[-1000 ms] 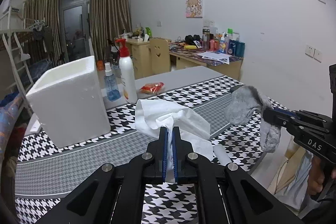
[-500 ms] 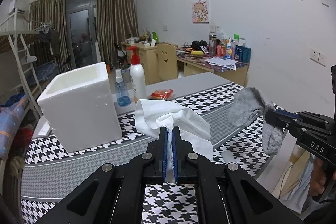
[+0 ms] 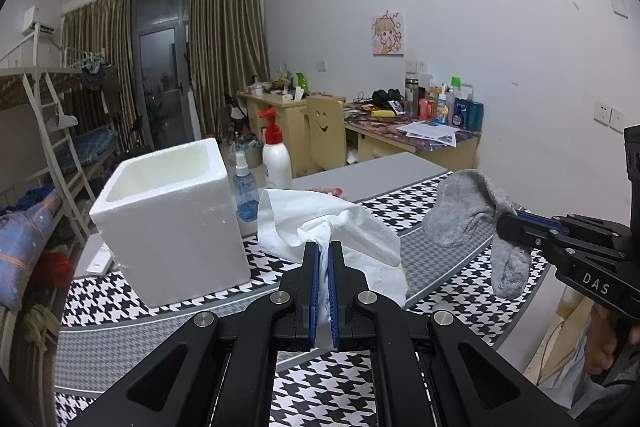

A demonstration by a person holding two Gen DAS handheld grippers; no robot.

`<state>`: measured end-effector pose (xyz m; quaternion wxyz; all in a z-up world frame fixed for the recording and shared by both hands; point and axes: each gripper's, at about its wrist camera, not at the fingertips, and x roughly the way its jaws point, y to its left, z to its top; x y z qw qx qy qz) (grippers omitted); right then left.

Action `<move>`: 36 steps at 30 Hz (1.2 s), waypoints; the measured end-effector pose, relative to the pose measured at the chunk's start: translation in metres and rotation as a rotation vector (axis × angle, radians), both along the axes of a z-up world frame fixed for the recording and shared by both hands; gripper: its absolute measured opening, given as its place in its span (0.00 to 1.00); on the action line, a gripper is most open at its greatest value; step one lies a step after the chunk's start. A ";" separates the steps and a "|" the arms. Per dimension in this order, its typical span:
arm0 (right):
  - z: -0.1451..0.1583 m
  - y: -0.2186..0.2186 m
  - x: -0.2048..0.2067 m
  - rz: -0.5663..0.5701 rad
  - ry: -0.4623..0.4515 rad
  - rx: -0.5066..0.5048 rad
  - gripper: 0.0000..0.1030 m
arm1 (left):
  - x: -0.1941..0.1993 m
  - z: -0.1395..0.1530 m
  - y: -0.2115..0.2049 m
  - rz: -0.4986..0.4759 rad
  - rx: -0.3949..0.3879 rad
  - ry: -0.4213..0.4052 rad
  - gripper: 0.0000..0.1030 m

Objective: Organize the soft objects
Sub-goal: 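Carry the tissue and the sock up toward the white foam box with both tools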

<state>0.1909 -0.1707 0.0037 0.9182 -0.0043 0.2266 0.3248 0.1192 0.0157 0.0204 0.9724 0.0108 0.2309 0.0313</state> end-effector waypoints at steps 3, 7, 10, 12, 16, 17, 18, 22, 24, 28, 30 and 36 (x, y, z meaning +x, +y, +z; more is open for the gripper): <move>0.002 0.001 0.000 0.003 -0.005 0.004 0.11 | 0.000 0.003 0.002 0.009 0.003 -0.007 0.05; 0.005 0.004 0.001 0.006 -0.011 0.004 0.11 | 0.000 0.005 0.007 0.015 0.004 -0.012 0.05; 0.008 0.006 0.002 0.009 -0.015 0.008 0.11 | 0.002 0.007 0.010 0.022 0.003 -0.014 0.05; 0.009 0.007 0.003 0.013 -0.018 0.009 0.11 | 0.002 0.008 0.011 0.025 0.008 -0.017 0.05; 0.012 0.012 0.004 0.022 -0.023 0.013 0.11 | 0.004 0.011 0.014 0.035 0.008 -0.019 0.05; 0.013 0.012 0.005 0.024 -0.024 0.014 0.11 | 0.005 0.012 0.015 0.039 0.007 -0.018 0.05; 0.014 0.013 0.005 0.026 -0.025 0.013 0.11 | 0.005 0.012 0.017 0.041 0.005 -0.018 0.05; 0.019 0.017 0.007 0.028 -0.028 0.010 0.11 | 0.007 0.014 0.022 0.043 0.001 -0.017 0.05; 0.022 0.018 0.009 0.030 -0.030 0.016 0.11 | 0.010 0.017 0.024 0.047 -0.001 -0.016 0.05; 0.027 0.021 0.009 0.035 -0.035 0.024 0.11 | 0.012 0.023 0.029 0.049 -0.001 -0.022 0.05; 0.029 0.023 0.009 0.038 -0.038 0.028 0.11 | 0.014 0.026 0.031 0.051 -0.002 -0.025 0.05; 0.036 0.031 0.012 0.041 -0.045 0.031 0.11 | 0.022 0.031 0.036 0.053 -0.014 -0.018 0.05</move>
